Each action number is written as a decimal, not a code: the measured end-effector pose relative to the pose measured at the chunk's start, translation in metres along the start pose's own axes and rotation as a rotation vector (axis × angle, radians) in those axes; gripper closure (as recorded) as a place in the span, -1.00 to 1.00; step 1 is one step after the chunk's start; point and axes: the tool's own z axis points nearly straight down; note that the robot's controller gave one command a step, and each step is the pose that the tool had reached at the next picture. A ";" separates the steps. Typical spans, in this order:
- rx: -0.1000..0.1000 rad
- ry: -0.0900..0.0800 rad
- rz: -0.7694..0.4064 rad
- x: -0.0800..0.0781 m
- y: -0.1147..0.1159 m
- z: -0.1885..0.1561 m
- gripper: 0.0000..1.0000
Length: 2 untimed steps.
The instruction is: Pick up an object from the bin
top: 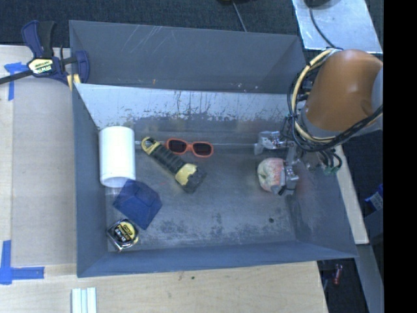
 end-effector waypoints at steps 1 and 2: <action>-0.001 0.002 -0.184 0.022 -0.027 0.068 -1.00; 0.001 -0.006 -0.192 0.000 -0.021 0.079 -1.00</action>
Offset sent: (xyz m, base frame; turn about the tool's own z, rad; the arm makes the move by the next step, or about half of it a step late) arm 0.0039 -0.0210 -0.0793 -0.1916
